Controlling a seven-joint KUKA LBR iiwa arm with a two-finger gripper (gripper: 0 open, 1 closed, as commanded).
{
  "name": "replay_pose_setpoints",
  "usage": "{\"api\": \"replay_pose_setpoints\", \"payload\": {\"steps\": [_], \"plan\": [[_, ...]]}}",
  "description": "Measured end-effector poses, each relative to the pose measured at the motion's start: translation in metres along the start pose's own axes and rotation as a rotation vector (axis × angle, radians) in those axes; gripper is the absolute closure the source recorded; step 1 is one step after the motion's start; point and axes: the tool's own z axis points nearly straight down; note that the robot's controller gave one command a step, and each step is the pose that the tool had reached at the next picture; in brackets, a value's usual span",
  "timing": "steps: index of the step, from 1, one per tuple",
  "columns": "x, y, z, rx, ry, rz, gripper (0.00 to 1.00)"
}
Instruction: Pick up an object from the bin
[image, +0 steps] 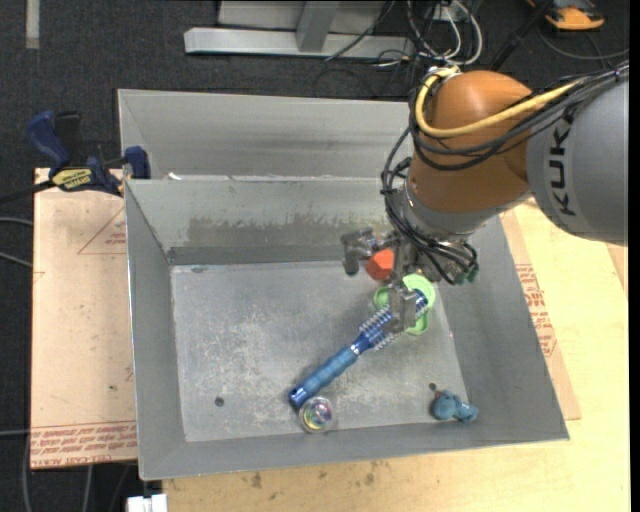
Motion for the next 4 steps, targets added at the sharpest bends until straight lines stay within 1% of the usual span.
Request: {"api": "replay_pose_setpoints", "payload": {"steps": [1, 2, 3, 4], "plan": [[0.031, -0.040, 0.141, 0.000, 0.002, -0.296, 0.00], [0.077, -0.009, 0.134, 0.001, -0.002, -0.591, 0.00], [0.084, 0.041, 0.154, 0.000, -0.004, -0.607, 0.00], [0.084, 0.038, 0.153, 0.001, -0.004, -0.601, 1.00]]}}
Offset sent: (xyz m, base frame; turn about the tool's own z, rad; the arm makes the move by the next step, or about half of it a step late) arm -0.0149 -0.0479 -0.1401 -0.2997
